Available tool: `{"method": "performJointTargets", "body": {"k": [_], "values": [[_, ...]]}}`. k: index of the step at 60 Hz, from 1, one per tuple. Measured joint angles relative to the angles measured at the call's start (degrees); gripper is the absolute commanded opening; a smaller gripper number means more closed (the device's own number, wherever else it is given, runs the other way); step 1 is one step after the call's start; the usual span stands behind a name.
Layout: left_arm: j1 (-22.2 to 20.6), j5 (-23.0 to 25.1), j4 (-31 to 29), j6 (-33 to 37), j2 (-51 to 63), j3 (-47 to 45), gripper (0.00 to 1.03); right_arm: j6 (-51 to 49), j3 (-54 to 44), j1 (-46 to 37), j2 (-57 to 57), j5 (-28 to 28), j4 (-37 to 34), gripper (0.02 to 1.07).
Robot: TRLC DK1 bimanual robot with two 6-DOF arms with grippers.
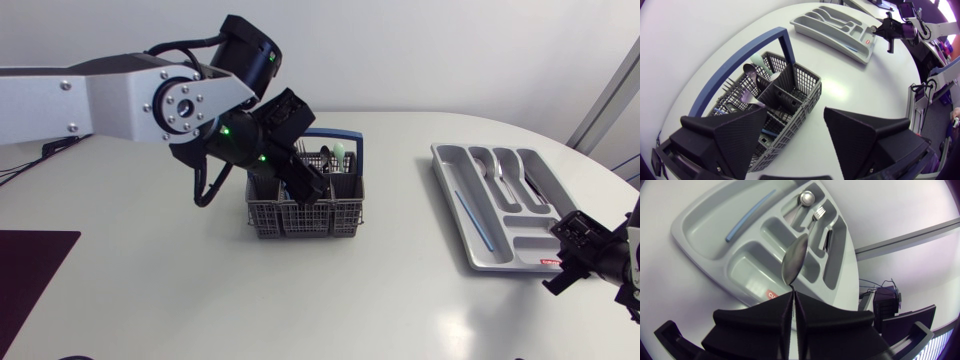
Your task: Unload the cutlery basket into the drawer organizer.
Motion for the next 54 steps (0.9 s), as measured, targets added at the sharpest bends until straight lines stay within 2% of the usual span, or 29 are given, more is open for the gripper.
{"method": "performJointTargets", "body": {"k": [17,25,34,39,47,54], "values": [[-0.31,-1.99,-0.02,-0.59,-0.22,-0.59,0.80,-3.72,0.33,-4.59,9.64,-1.57,7.32,0.15],[-0.31,-2.49,0.02,-0.61,-1.40,-0.85,0.80,-4.20,0.33,-4.63,9.88,-1.55,7.78,0.33],[-0.31,-3.45,0.00,-1.09,-2.47,-1.97,0.80,-4.68,0.33,-4.63,9.86,-1.57,7.78,0.62],[-0.31,-3.52,0.00,-1.25,-2.62,-2.47,0.80,-5.09,0.33,-4.90,9.22,-1.70,7.65,0.74],[-0.31,-3.72,-0.04,-1.44,-2.91,-2.47,0.80,-5.29,0.33,-5.73,4.57,-2.34,3.45,0.78],[-0.31,-3.91,-0.07,-1.60,-3.76,-2.47,0.80,-4.94,1.22,-6.14,-1.86,-4.46,-5.29,0.78]]}}
